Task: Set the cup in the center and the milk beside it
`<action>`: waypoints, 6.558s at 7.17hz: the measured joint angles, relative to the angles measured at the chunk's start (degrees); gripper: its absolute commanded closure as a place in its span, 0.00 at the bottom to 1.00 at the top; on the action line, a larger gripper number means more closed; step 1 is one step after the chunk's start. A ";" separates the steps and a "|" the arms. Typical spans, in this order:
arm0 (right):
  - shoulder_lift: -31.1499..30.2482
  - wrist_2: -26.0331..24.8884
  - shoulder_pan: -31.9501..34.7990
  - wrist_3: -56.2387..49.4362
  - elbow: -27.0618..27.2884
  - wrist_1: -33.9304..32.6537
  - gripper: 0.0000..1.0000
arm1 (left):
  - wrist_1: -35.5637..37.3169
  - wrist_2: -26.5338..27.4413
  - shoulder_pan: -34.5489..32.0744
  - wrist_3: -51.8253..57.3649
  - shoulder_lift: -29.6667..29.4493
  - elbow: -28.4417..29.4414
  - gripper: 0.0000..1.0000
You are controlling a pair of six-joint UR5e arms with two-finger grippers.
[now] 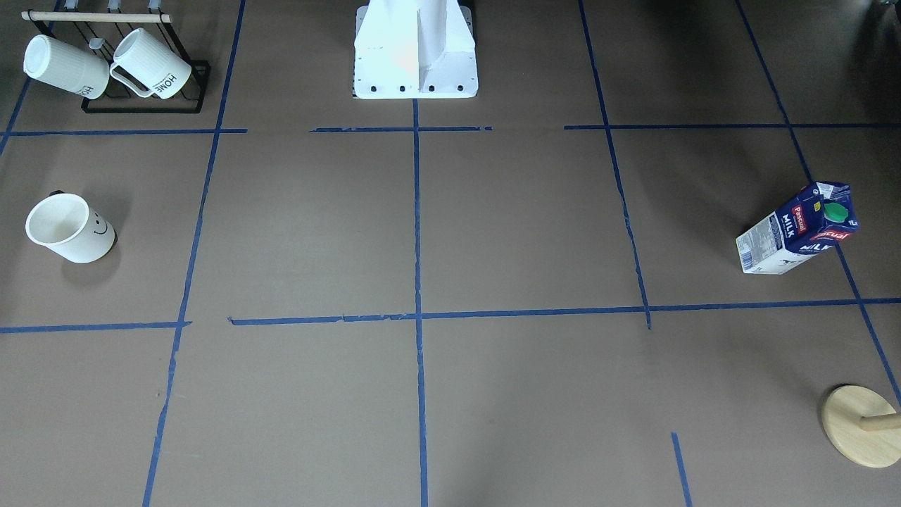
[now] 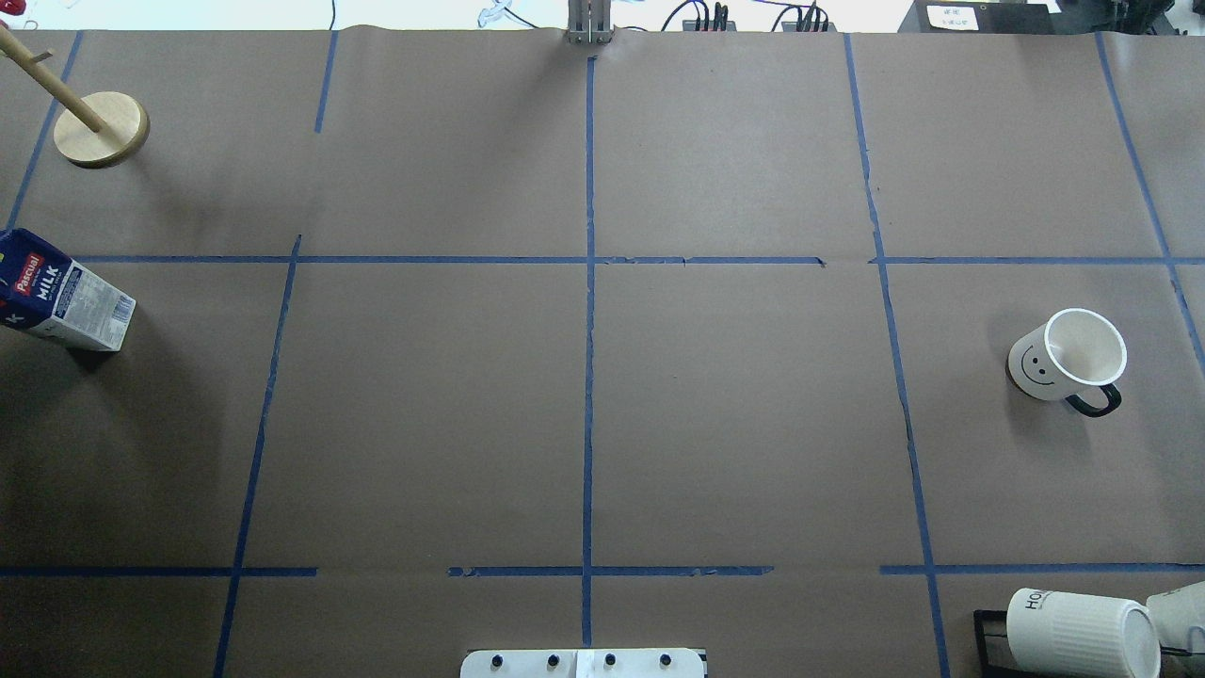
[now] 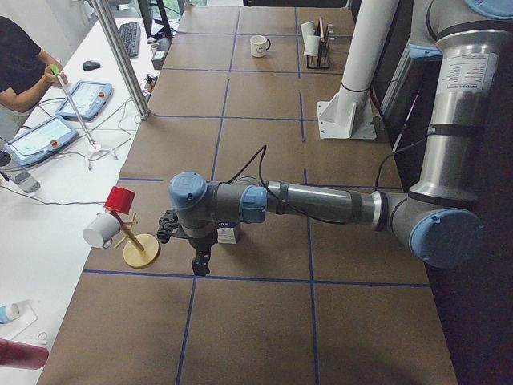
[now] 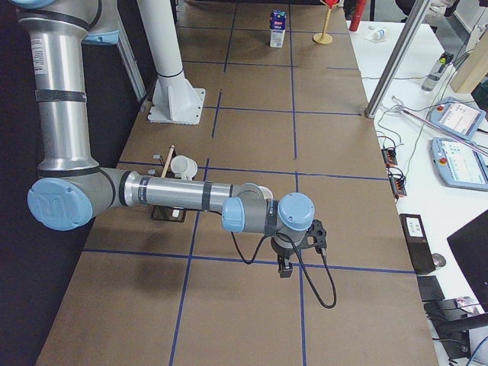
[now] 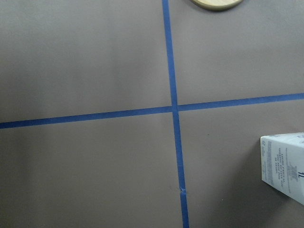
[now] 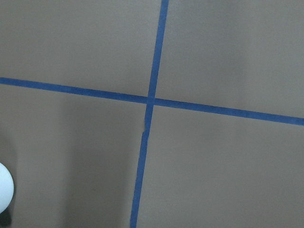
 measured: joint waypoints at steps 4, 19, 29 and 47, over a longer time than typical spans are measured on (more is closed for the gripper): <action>-2.83 0.76 -0.15 -0.21 -0.12 6.60 0.00 | -1.04 -0.36 0.24 0.29 0.77 -0.52 0.00; -4.84 -7.56 -29.23 38.72 10.81 17.08 1.00 | -4.83 -0.44 1.72 -1.59 1.13 -1.08 0.00; 42.65 -19.56 -52.52 89.31 2.51 5.32 0.97 | -5.62 -2.98 1.83 -2.14 1.22 -1.29 0.00; 13.23 -2.08 -24.90 61.97 17.52 8.29 0.00 | 22.01 3.00 26.83 -38.81 -27.05 -16.91 0.97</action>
